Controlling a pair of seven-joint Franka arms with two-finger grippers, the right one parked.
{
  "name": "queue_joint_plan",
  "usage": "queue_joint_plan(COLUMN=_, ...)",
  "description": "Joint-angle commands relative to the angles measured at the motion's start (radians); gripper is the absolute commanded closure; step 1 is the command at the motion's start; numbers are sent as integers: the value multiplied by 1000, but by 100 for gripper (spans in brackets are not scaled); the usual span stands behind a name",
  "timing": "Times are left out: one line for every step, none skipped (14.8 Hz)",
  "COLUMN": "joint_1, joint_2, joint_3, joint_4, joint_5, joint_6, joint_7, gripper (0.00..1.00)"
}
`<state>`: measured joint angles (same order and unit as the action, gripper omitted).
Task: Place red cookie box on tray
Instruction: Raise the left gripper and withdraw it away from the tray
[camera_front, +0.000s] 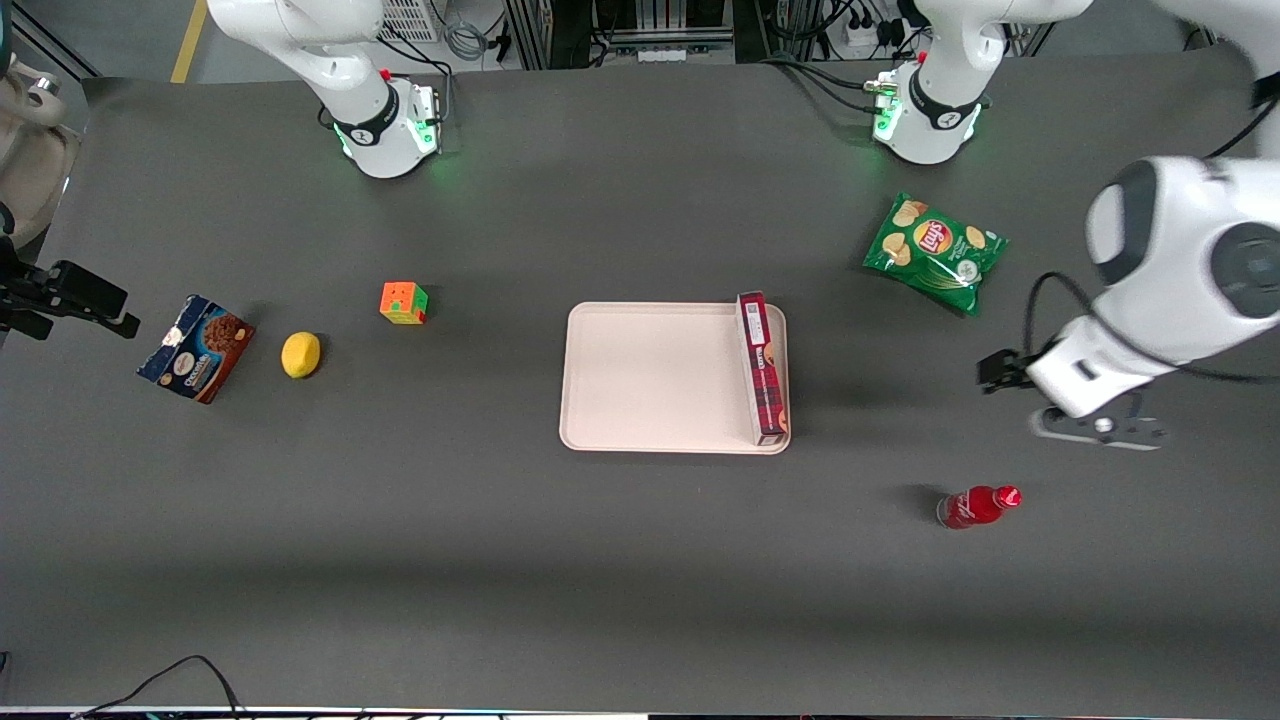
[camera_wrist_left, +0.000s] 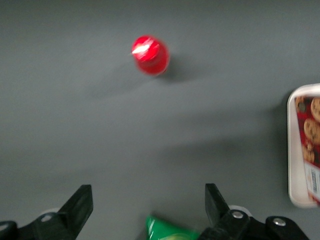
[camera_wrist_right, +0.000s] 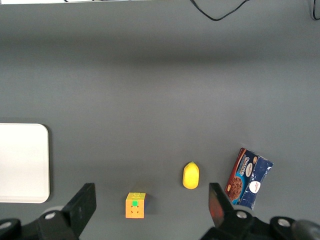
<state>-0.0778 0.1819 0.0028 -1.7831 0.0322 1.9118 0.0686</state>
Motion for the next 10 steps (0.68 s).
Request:
queue_joint_plan(joint_1=-8, joint_2=-44, joint_3=34, joint_4=126, joint_5=-5, joint_6=-197, joint_7=77, gripper=0)
queue_joint_plan(joint_1=-2, joint_2=-64, joint_3=34, joint_4=134, joint_5=-5, joint_6=-209, joint_7=92, gripper=0)
queue_joint_plan(joint_1=0, joint_2=-87, joint_3=34, joint_4=134, joint_5=-5, joint_6=-224, joint_7=100, gripper=0)
queue_joint_plan(joint_1=4, joint_2=-108, joint_3=34, joint_4=134, joint_5=-8, joint_6=-252, joint_7=100, gripper=0)
queue_joint_plan(joint_1=10, joint_2=-125, joint_3=32, joint_4=140, joint_5=-8, joint_6=-276, joint_7=96, gripper=0)
queue_joint_plan(joint_1=10, joint_2=-133, joint_3=32, joint_4=149, joint_5=-9, joint_6=-290, joint_7=95, gripper=0)
queue_joint_plan(joint_1=10, joint_2=-134, joint_3=34, joint_4=162, joint_5=-11, joint_6=-296, joint_7=97, gripper=0)
queue_joint_plan(joint_1=10, joint_2=-134, joint_3=34, joint_4=172, joint_5=-11, joint_6=-301, joint_7=92, gripper=0)
queue_joint_plan(joint_1=9, joint_2=-136, joint_3=32, joint_4=177, joint_5=-12, joint_6=-309, joint_7=83, gripper=0)
queue_joint_plan(joint_1=7, joint_2=-139, joint_3=31, joint_4=183, joint_5=-15, joint_6=-316, joint_7=77, gripper=0)
